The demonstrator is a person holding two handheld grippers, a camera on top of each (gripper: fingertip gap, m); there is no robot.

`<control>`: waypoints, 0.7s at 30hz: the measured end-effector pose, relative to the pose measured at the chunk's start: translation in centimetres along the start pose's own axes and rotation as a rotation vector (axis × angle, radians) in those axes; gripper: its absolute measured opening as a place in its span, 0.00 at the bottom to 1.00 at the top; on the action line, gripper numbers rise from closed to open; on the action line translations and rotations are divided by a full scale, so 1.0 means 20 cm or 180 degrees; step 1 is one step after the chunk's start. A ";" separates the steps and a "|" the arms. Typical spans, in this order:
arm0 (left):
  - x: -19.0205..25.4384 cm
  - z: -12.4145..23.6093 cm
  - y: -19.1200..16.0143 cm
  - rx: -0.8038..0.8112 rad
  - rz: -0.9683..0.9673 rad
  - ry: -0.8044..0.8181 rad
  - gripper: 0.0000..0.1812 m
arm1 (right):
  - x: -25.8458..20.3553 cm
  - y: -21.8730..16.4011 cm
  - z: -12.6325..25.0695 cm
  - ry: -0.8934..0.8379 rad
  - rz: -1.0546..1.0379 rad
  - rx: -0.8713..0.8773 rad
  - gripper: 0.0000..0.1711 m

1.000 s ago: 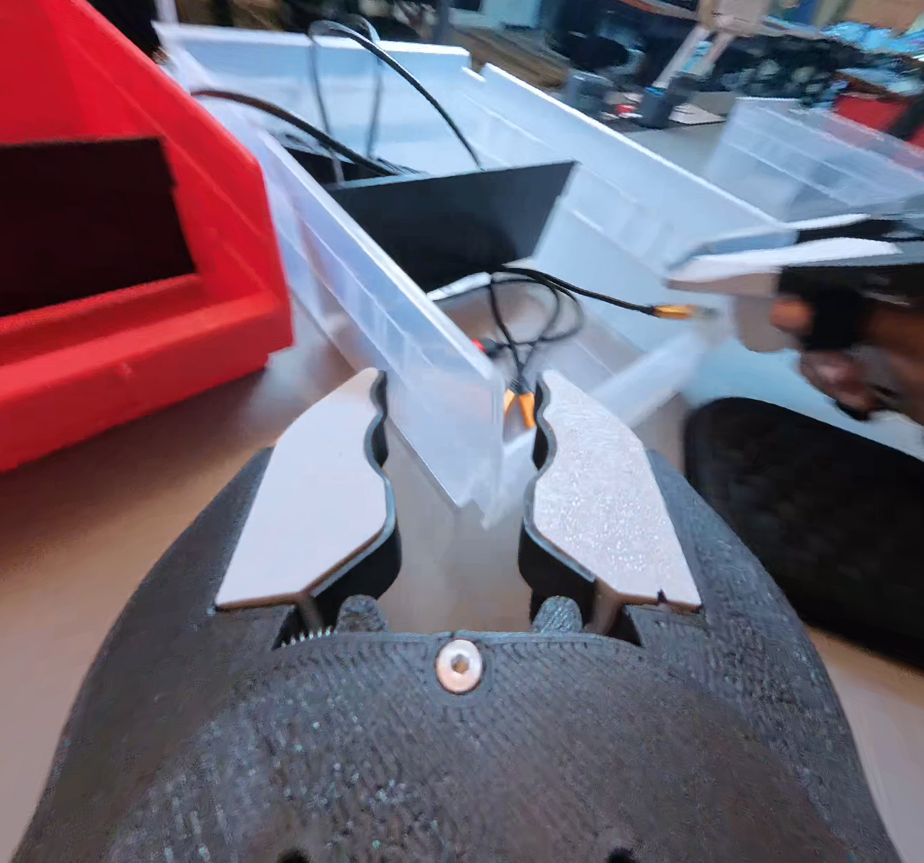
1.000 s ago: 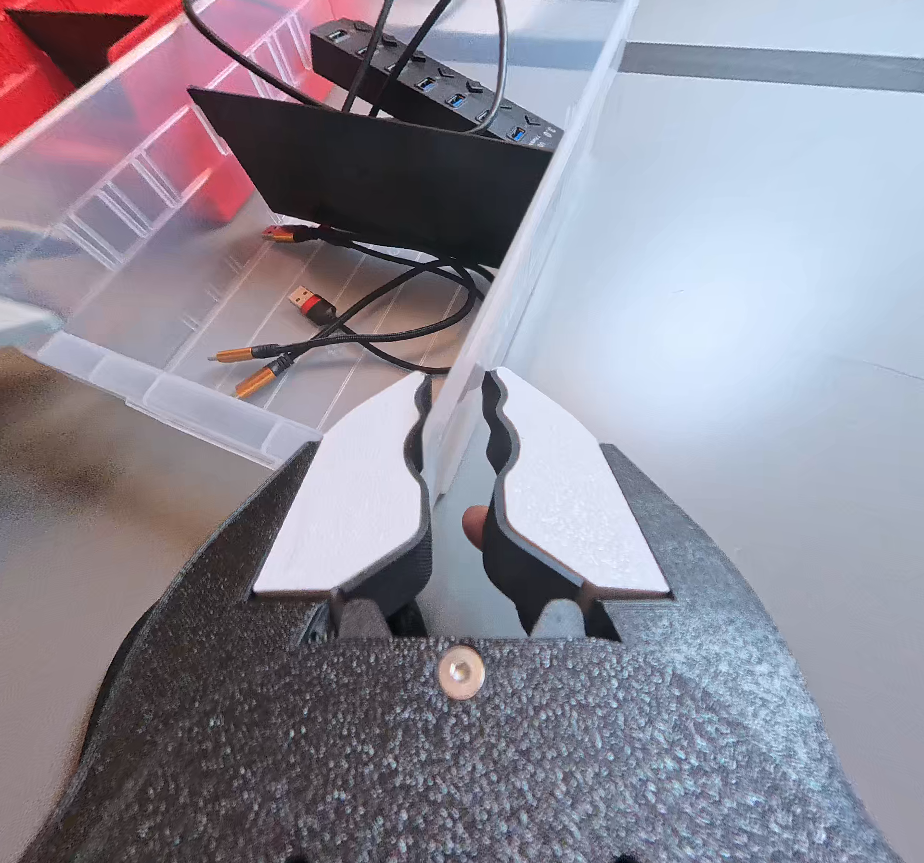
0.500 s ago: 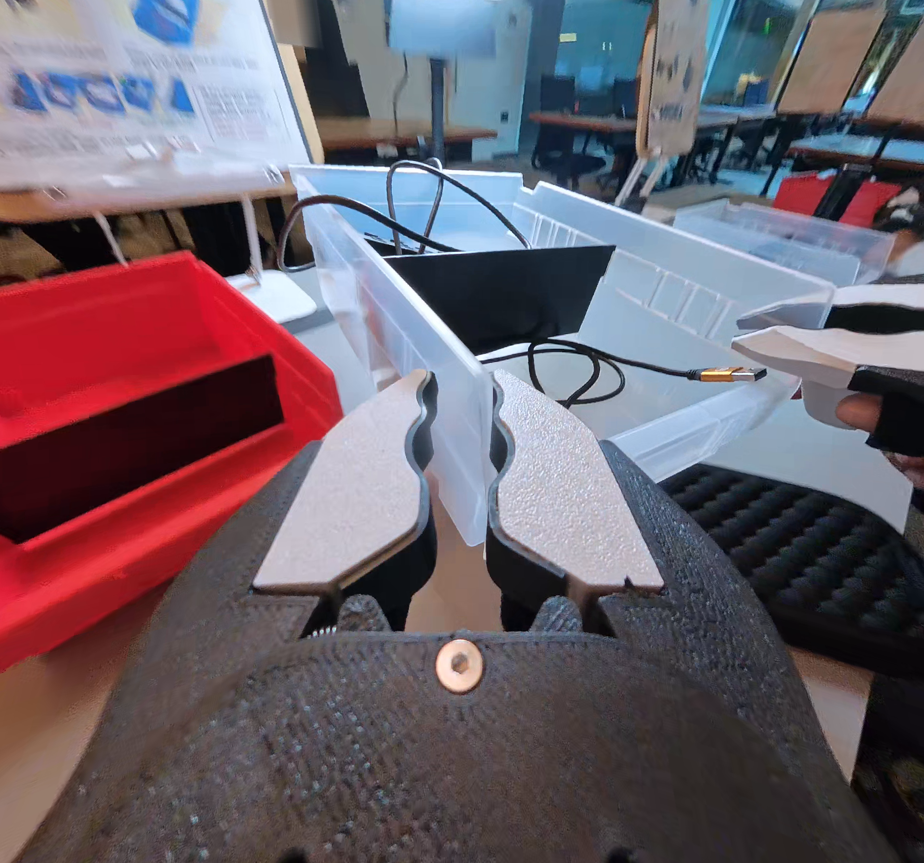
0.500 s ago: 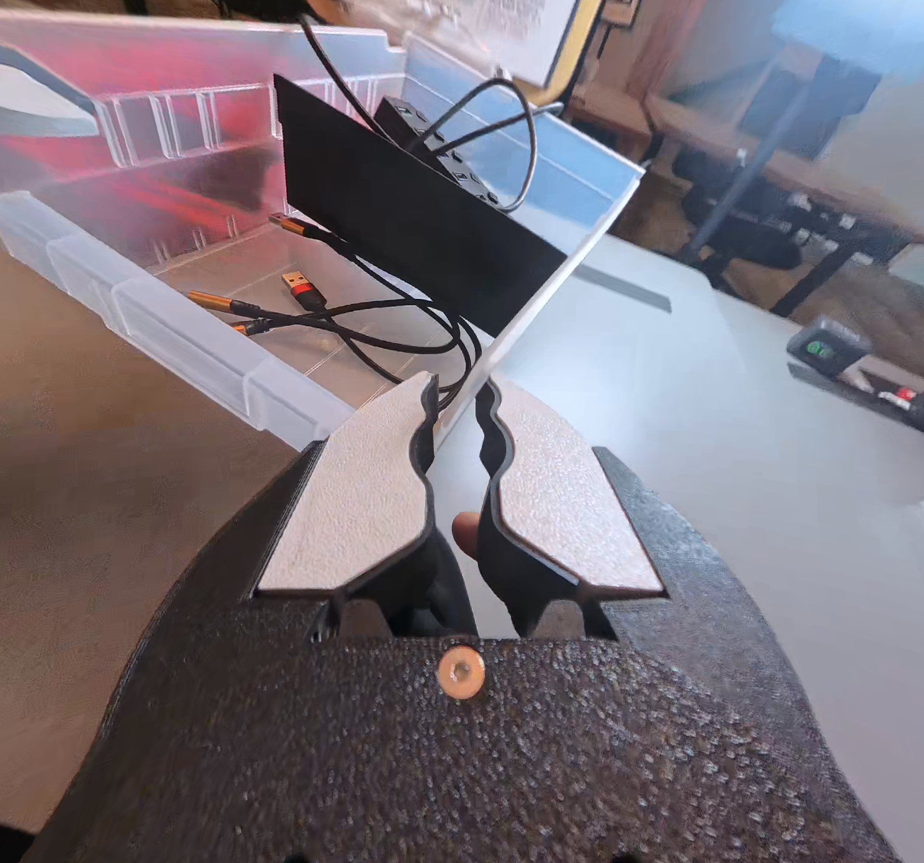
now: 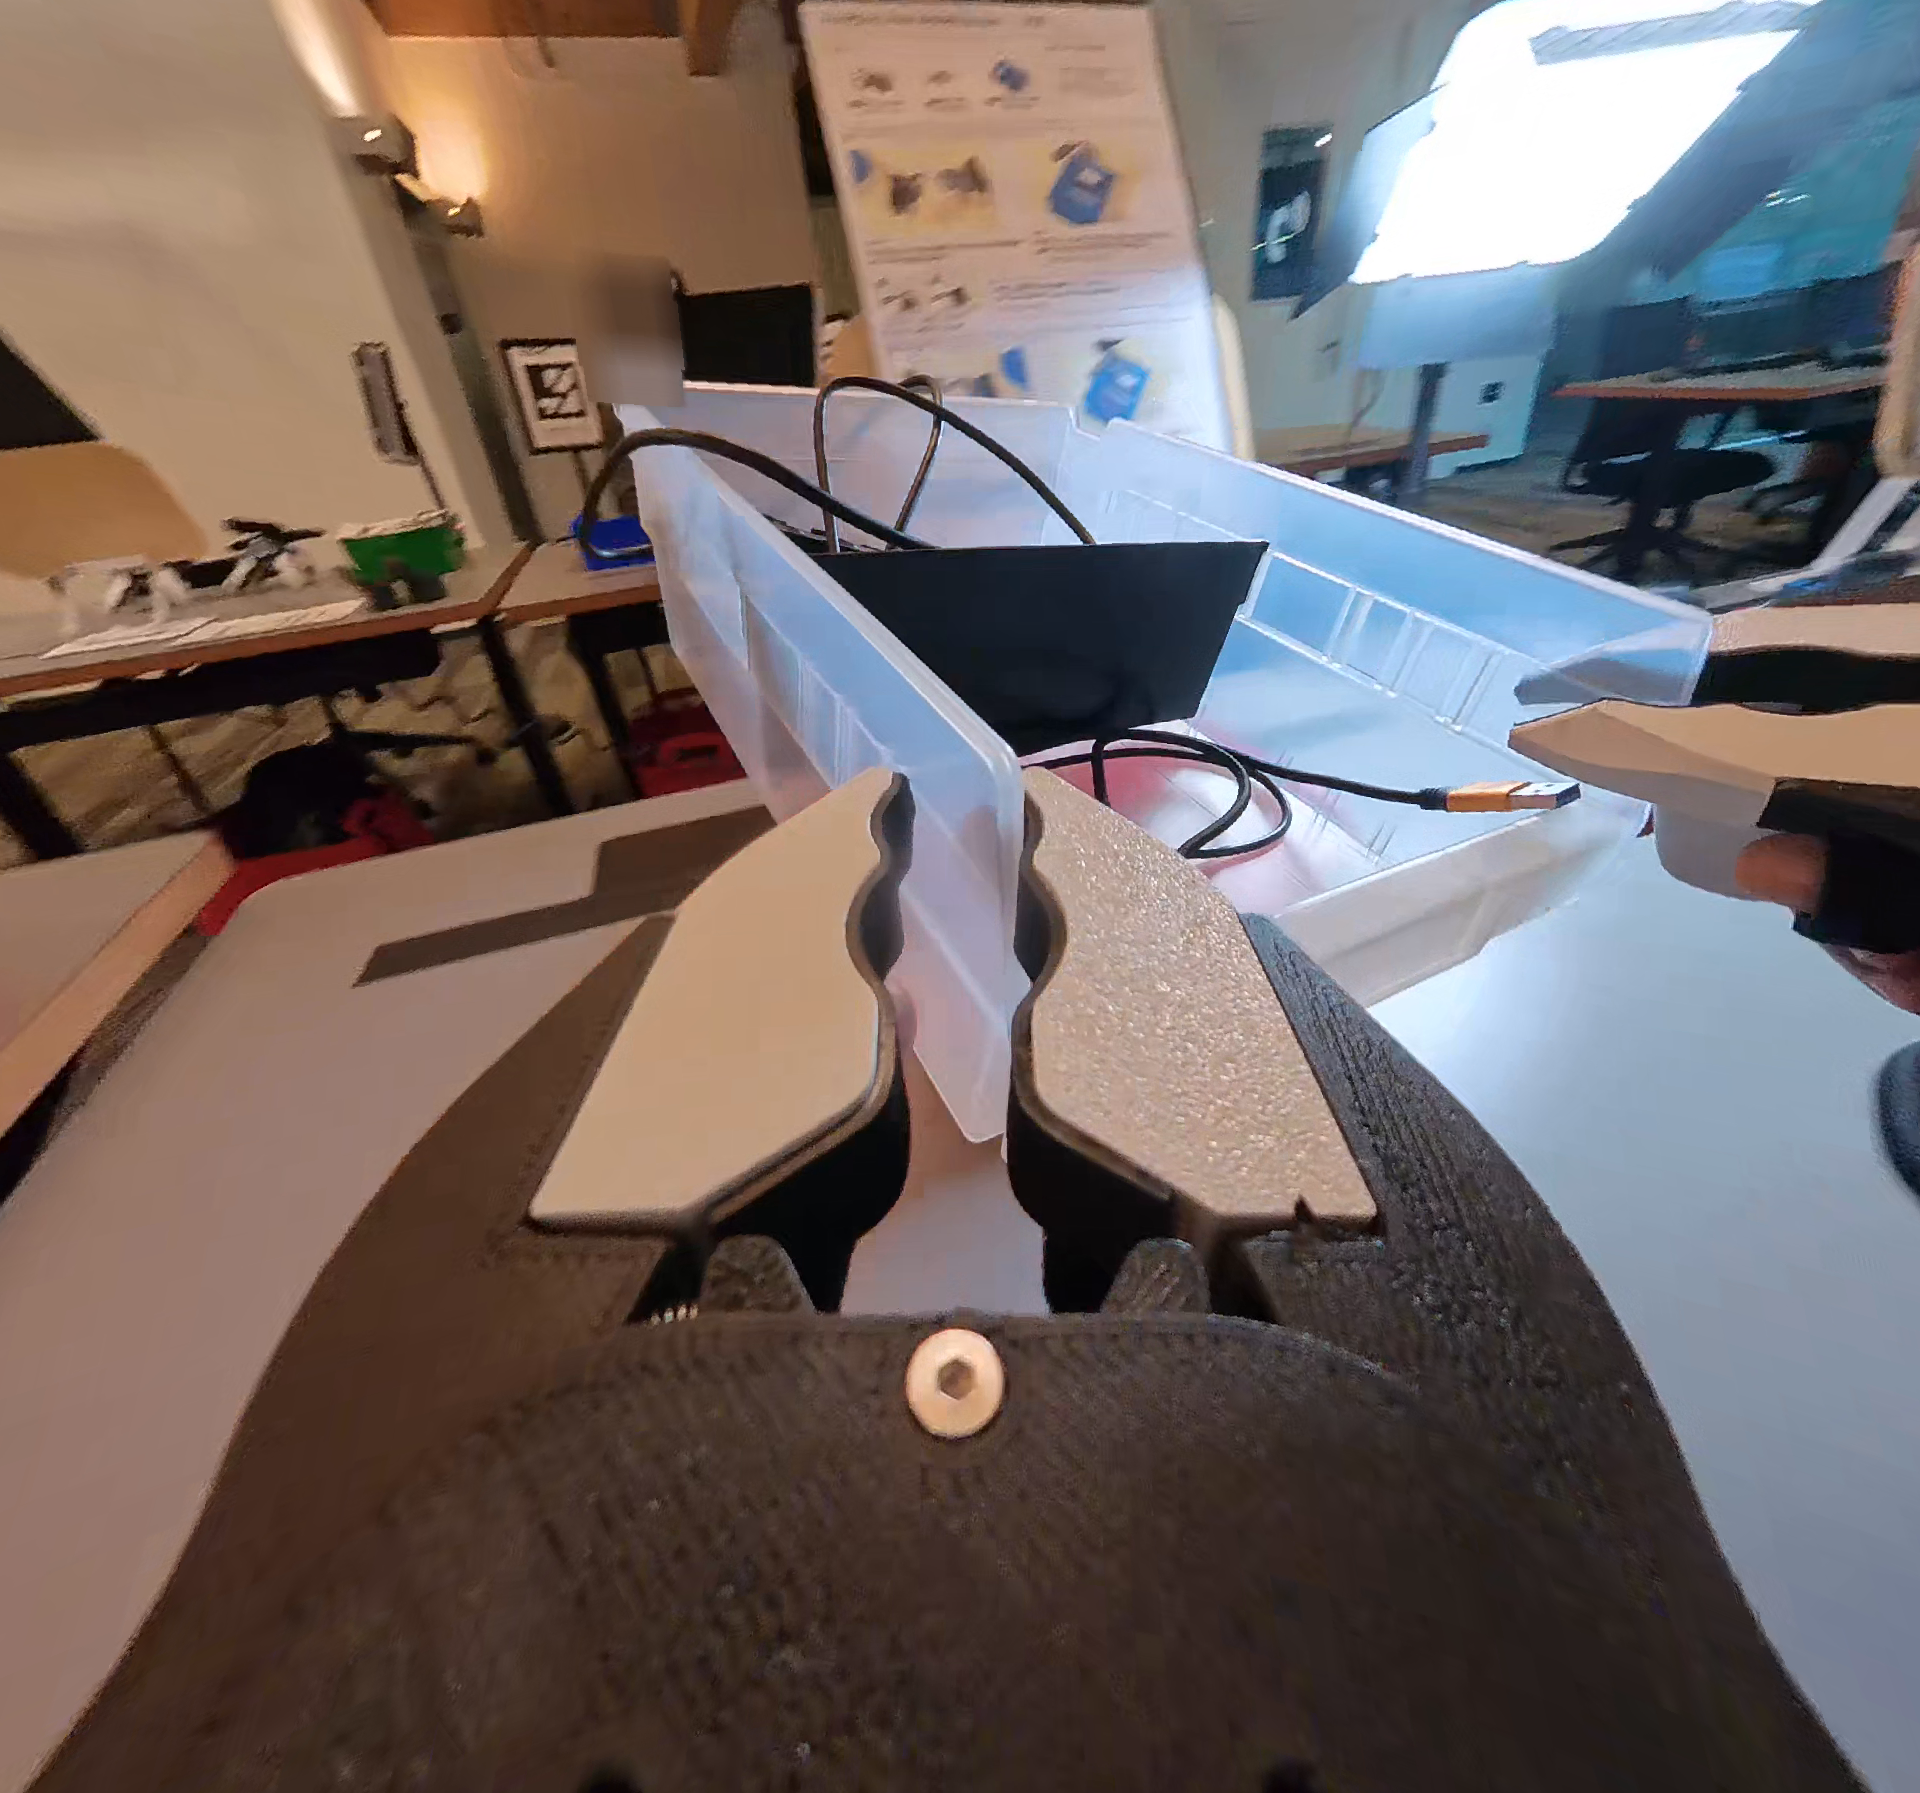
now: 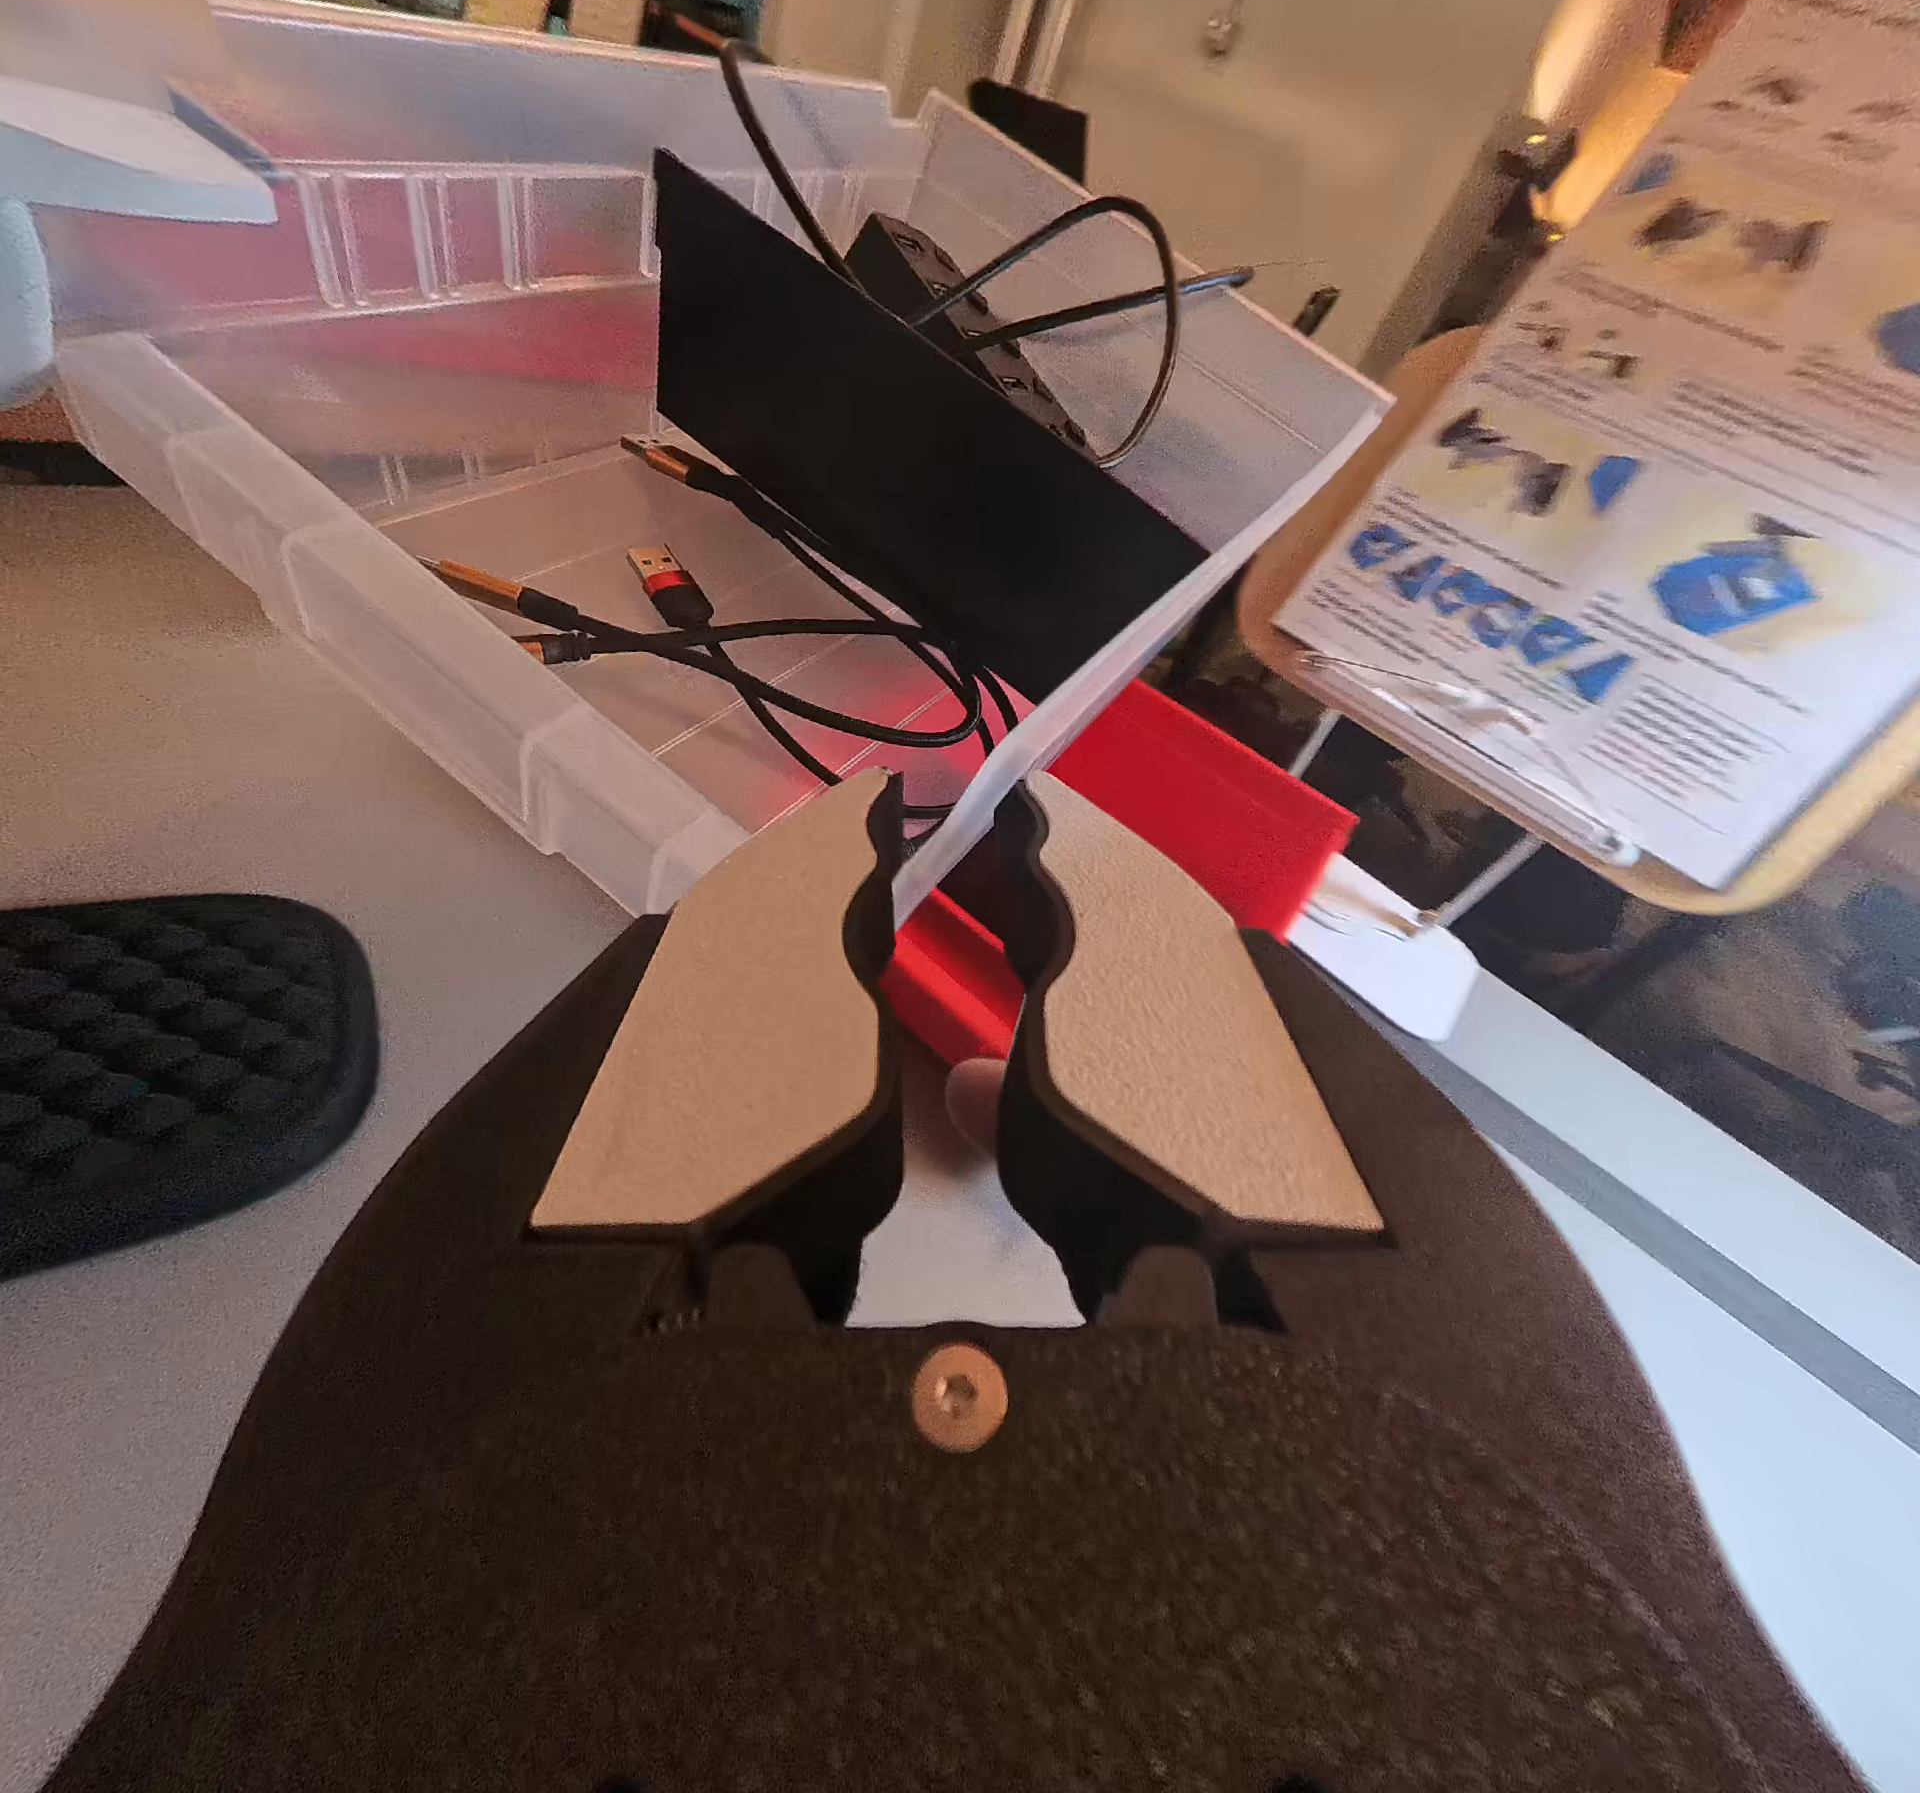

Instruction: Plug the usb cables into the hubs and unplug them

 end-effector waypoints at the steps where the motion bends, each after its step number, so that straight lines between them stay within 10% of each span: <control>1: -0.06 0.04 -0.04 -0.0046 -0.0028 0.0087 0.09 | -0.05 -0.02 -0.06 0.0093 -0.0041 0.0005 0.10; 10: -0.41 0.32 -0.39 -0.0261 -0.0031 0.0521 0.09 | -0.48 -0.37 -0.42 0.0645 -0.0288 -0.0025 0.10; 21: -0.37 0.16 -0.79 -0.0844 0.0019 0.0185 0.11 | -0.42 -0.60 -0.41 0.0546 -0.0360 -0.0567 0.26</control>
Point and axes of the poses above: each gripper's, where its closed fingertips meet, z back along the fingers, y out of its top, x = y × z across the jaws, the point moved 6 cm from there along z, back along the fingers, and after that the axes turned 10 degrees about x, right-handed, at the moved point
